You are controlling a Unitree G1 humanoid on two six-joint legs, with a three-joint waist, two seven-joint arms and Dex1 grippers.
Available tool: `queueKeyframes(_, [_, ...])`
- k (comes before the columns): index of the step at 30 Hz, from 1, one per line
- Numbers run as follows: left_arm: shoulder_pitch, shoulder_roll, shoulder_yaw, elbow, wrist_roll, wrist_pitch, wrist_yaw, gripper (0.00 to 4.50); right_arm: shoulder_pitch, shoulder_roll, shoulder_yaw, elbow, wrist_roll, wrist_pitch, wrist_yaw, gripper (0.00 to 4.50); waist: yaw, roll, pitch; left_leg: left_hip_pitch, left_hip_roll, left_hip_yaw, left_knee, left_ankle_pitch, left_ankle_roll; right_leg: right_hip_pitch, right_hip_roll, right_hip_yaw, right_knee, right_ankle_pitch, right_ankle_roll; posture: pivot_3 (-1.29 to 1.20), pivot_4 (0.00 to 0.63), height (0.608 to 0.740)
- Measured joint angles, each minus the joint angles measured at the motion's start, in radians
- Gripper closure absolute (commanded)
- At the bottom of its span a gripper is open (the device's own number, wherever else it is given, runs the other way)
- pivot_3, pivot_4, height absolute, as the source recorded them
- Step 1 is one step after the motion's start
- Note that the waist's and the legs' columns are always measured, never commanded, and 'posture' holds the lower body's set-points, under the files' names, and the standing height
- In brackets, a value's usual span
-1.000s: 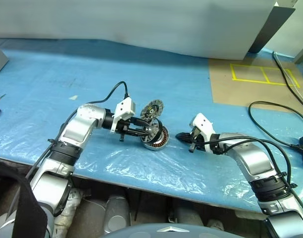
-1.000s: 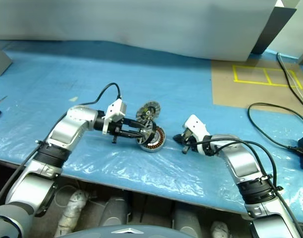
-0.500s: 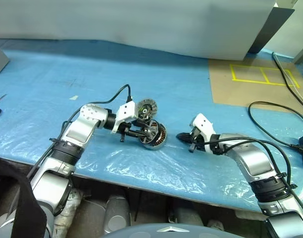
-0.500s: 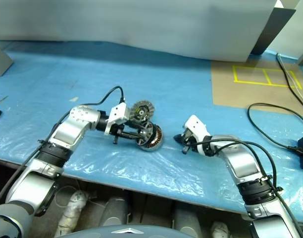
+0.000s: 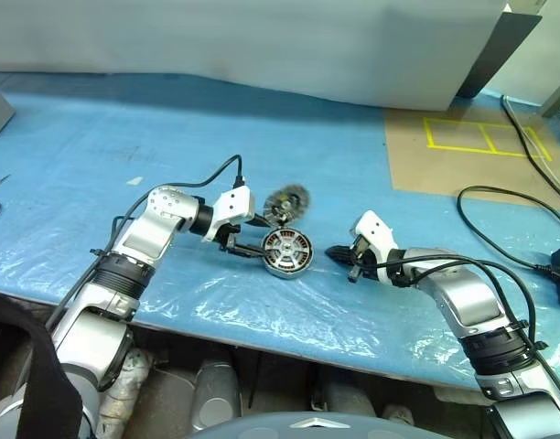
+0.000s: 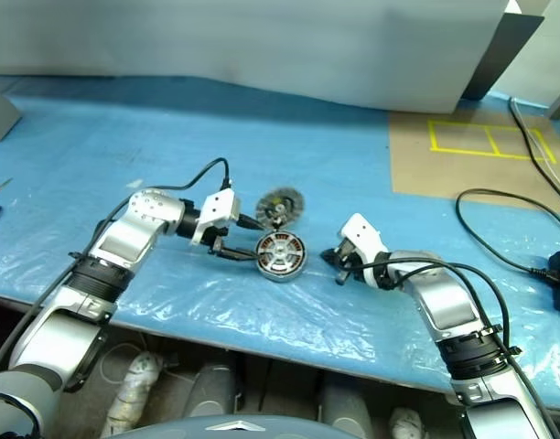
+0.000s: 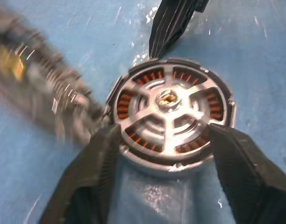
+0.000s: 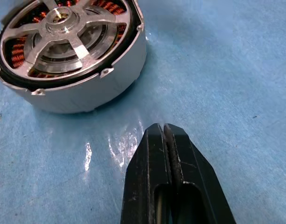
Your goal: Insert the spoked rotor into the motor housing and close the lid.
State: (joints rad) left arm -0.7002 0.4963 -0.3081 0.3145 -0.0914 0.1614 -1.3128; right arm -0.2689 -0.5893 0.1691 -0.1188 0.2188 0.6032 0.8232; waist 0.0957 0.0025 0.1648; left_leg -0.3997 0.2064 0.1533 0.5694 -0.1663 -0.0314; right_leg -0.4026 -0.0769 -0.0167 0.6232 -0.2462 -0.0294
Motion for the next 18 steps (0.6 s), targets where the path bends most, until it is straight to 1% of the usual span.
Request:
queueKeyframes(5, [-0.001, -0.01, 0.0, 0.001, -0.006, -0.005, 0.003, 0.55, 0.0, 0.001, 0.0, 0.001, -0.001, -0.003, -0.001, 4.5, 0.0, 0.0, 0.0, 0.0, 0.0, 0.0, 0.0, 0.0, 0.0, 0.0, 0.0, 0.0, 0.0, 0.0, 0.0, 0.0, 0.15, 0.74])
queueKeyframes(9, [0.004, -0.017, 0.034, -0.065, -0.115, 0.054, -0.056, 0.55, 0.0, 0.008, -0.003, 0.0, 0.009, 0.003, 0.0, 4.5, 0.001, 0.0, 0.0, 0.0, 0.0, 0.0, 0.0, 0.0, 0.0, 0.0, 0.0, 0.0, 0.0, 0.0, 0.0, 0.0, 0.15, 0.74])
queueKeyframes(12, [0.024, 0.008, 0.065, -0.105, -0.177, 0.082, -0.093, 0.55, -0.005, 0.021, -0.027, -0.014, 0.052, 0.02, 0.014, 4.5, -0.003, 0.0, 0.0, 0.0, 0.0, 0.0, -0.001, 0.0, 0.0, -0.001, 0.0, 0.0, 0.0, 0.0, 0.0, 0.0, 0.15, 0.74])
queueKeyframes(15, [0.044, 0.022, 0.104, -0.101, -0.206, 0.109, -0.085, 0.55, -0.046, 0.022, -0.034, -0.036, 0.081, 0.03, 0.037, 4.5, -0.003, 0.0, 0.0, 0.001, 0.0, 0.0, -0.001, 0.0, 0.0, -0.001, 0.001, 0.0, 0.0, 0.0, 0.0, 0.0, 0.15, 0.74])
queueKeyframes(18, [0.046, 0.036, 0.127, -0.073, -0.205, 0.107, -0.058, 0.55, -0.128, 0.049, -0.029, -0.062, 0.117, 0.045, 0.059, 4.5, -0.002, 0.001, 0.0, 0.001, 0.0, 0.0, 0.0, 0.0, 0.0, -0.001, 0.0, 0.001, 0.0, 0.0, 0.0, 0.0, 0.15, 0.74])
